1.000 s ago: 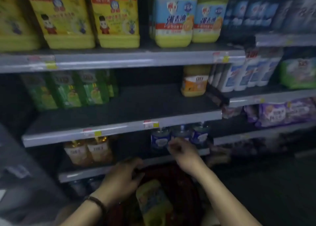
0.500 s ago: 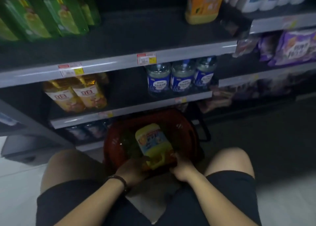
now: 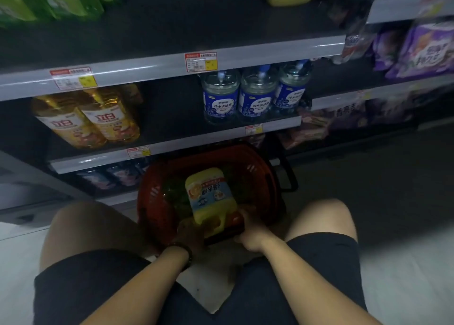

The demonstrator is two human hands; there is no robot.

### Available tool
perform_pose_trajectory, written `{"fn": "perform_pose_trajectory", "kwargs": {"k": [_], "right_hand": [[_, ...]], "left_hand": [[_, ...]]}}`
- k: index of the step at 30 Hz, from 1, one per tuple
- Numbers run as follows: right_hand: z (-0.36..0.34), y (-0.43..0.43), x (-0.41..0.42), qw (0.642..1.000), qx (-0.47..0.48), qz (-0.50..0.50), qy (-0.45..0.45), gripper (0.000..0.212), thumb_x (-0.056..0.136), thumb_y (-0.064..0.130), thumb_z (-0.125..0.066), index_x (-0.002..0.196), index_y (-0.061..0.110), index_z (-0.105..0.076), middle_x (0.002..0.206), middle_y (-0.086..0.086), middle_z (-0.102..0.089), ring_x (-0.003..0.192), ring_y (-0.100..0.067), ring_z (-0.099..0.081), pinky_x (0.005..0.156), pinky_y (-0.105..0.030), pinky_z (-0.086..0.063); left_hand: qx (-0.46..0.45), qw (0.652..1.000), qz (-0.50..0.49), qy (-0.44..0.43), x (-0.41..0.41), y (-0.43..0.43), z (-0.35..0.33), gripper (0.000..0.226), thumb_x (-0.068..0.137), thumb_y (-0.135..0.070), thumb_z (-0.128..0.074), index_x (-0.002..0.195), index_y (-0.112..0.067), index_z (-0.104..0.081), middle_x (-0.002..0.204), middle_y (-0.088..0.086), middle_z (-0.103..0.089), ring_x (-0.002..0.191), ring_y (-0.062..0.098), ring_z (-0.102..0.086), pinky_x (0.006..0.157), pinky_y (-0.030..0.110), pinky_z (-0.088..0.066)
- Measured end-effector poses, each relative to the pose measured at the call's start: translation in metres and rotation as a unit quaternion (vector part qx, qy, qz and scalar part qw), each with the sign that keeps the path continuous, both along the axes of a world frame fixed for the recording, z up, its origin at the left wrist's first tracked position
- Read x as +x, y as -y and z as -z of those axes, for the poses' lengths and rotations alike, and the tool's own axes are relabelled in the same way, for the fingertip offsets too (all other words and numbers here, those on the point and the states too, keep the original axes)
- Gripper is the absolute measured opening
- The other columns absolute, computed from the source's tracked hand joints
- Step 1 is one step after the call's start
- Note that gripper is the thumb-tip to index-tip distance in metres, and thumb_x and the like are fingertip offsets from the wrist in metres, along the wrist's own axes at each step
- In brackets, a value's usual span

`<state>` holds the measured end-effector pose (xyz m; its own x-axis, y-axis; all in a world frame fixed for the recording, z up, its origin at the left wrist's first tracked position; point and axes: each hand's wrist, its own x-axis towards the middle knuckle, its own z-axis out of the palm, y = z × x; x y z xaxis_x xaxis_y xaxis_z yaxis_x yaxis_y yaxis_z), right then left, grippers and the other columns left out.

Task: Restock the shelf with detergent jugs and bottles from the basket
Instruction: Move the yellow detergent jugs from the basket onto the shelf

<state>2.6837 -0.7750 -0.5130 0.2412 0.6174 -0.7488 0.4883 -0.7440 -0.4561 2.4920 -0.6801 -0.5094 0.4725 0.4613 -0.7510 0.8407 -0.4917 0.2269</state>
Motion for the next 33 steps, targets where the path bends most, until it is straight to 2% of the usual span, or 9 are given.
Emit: {"fn": "perform_pose_trajectory", "kwargs": {"k": [4, 7, 10, 13, 17, 23, 27, 30, 33], "right_hand": [[0.019, -0.003, -0.001, 0.999, 0.03, -0.025, -0.028, 0.114, 0.076, 0.03, -0.087, 0.164, 0.046, -0.016, 0.162, 0.004, -0.042, 0.147, -0.027, -0.045, 0.119, -0.042, -0.044], [0.004, -0.006, -0.004, 0.998, 0.058, -0.016, -0.033, 0.126, 0.079, 0.028, -0.087, 0.167, 0.046, 0.0, 0.169, 0.002, -0.031, 0.152, -0.027, -0.037, 0.121, -0.04, -0.04], [-0.009, -0.009, -0.001, 0.994, 0.106, 0.019, -0.024, 0.103, 0.091, 0.016, -0.08, 0.168, 0.038, -0.015, 0.165, 0.0, -0.035, 0.153, -0.027, -0.037, 0.118, -0.031, -0.035], [-0.017, -0.012, -0.001, 0.985, 0.166, 0.046, -0.013, 0.079, 0.092, 0.031, -0.078, 0.155, 0.049, -0.034, 0.157, 0.001, -0.047, 0.146, -0.025, -0.046, 0.118, -0.035, -0.041], [-0.021, -0.014, -0.003, 0.971, 0.225, 0.074, -0.037, 0.082, 0.089, 0.038, -0.081, 0.151, 0.061, -0.032, 0.153, 0.013, -0.048, 0.141, -0.017, -0.049, 0.117, -0.042, -0.048], [-0.058, -0.022, -0.005, 0.939, 0.307, 0.123, -0.094, 0.083, 0.088, 0.02, -0.087, 0.156, 0.034, -0.042, 0.143, 0.014, -0.057, 0.133, -0.009, -0.057, 0.106, -0.019, -0.049], [-0.092, -0.02, 0.009, 0.928, 0.33, 0.1, -0.139, 0.086, 0.08, 0.005, -0.091, 0.142, 0.04, -0.044, 0.131, 0.018, -0.061, 0.12, -0.002, -0.062, 0.089, -0.009, -0.052], [-0.126, -0.021, 0.017, 0.924, 0.346, 0.077, -0.141, 0.09, 0.076, 0.011, -0.096, 0.149, 0.027, -0.046, 0.133, 0.016, -0.062, 0.119, 0.014, -0.059, 0.09, 0.001, -0.043], [-0.169, -0.026, 0.024, 0.91, 0.387, 0.042, -0.14, 0.079, 0.079, 0.007, -0.092, 0.139, 0.033, -0.049, 0.133, 0.021, -0.059, 0.115, 0.027, -0.055, 0.099, -0.004, -0.045]], "left_hand": [[0.038, 0.999, 0.008, -0.011, -0.007, -0.006, 0.0, 0.062, 0.103, -0.049, -0.052, 0.16, -0.05, -0.026, 0.151, 0.015, -0.034, 0.139, 0.041, -0.032, 0.111, 0.047, -0.044], [0.072, 0.993, -0.059, 0.066, -0.01, 0.003, -0.01, 0.054, 0.104, -0.057, -0.048, 0.156, -0.045, -0.036, 0.148, 0.01, -0.036, 0.135, 0.035, -0.038, 0.107, 0.042, -0.046], [0.115, 0.975, -0.117, 0.152, -0.008, 0.0, -0.017, 0.049, 0.105, -0.053, -0.048, 0.151, -0.038, -0.043, 0.15, 0.01, -0.035, 0.138, 0.032, -0.039, 0.11, 0.041, -0.047], [0.132, 0.965, -0.111, 0.196, -0.017, -0.011, -0.018, 0.047, 0.104, -0.051, -0.049, 0.149, -0.038, -0.043, 0.149, 0.008, -0.037, 0.137, 0.03, -0.043, 0.113, 0.043, -0.047], [0.112, 0.948, -0.145, 0.261, -0.03, -0.026, -0.036, 0.047, 0.106, -0.038, -0.053, 0.152, -0.032, -0.043, 0.151, 0.008, -0.035, 0.138, 0.03, -0.045, 0.114, 0.045, -0.046], [0.133, 0.928, -0.138, 0.319, -0.021, -0.036, -0.105, 0.033, 0.107, -0.045, -0.05, 0.136, -0.03, -0.051, 0.136, -0.008, -0.04, 0.115, 0.003, -0.037, 0.098, 0.021, -0.036], [0.137, 0.904, -0.159, 0.372, -0.011, -0.028, -0.16, 0.012, 0.107, -0.041, -0.052, 0.11, -0.029, -0.055, 0.103, -0.017, -0.06, 0.09, -0.002, -0.057, 0.079, 0.026, -0.042], [0.149, 0.879, -0.163, 0.422, -0.011, -0.024, -0.201, 0.009, 0.107, -0.039, -0.054, 0.105, -0.031, -0.056, 0.094, -0.011, -0.064, 0.09, -0.002, -0.062, 0.071, 0.017, -0.046], [0.153, 0.857, -0.166, 0.464, -0.007, -0.029, -0.251, 0.016, 0.105, -0.045, -0.051, 0.105, -0.031, -0.058, 0.094, -0.008, -0.066, 0.089, -0.004, -0.063, 0.066, 0.015, -0.045]]}}
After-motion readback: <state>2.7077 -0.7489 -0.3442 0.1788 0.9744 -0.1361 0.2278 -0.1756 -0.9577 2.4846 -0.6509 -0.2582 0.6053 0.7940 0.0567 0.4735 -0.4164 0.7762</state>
